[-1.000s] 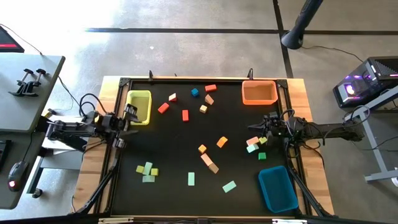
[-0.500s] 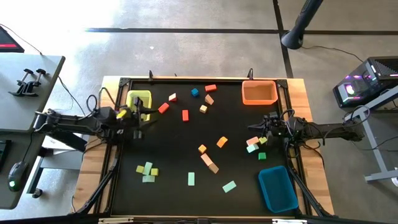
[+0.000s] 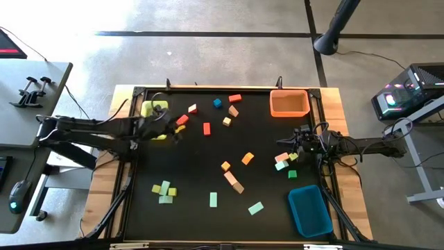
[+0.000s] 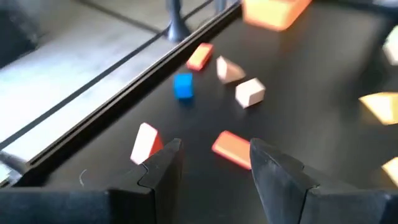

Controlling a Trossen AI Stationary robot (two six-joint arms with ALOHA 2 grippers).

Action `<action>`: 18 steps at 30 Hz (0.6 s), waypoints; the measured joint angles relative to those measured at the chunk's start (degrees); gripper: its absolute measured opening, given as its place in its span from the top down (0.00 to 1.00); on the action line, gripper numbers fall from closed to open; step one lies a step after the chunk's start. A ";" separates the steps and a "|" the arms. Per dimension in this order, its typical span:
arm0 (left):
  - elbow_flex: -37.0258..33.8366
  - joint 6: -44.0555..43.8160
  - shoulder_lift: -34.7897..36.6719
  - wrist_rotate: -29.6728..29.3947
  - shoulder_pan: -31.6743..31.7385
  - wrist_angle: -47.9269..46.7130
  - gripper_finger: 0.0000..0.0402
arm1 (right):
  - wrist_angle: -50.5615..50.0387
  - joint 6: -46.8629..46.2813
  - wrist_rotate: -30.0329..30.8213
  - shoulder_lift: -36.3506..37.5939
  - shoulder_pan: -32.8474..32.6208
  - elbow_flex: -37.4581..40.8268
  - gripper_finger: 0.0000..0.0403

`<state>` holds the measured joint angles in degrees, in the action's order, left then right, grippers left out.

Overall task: Sort blocks by size
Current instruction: Put the orange rectangular block into the yellow bin

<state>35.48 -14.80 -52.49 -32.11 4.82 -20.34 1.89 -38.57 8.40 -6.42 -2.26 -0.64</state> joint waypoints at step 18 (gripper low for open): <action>3.38 -4.05 -26.11 16.59 24.58 -1.09 0.35 | 0.00 0.02 0.00 0.00 0.00 0.00 1.00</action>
<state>38.86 -18.85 -78.60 -15.53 29.40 -21.43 1.89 -38.54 8.40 -6.41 -2.26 -0.64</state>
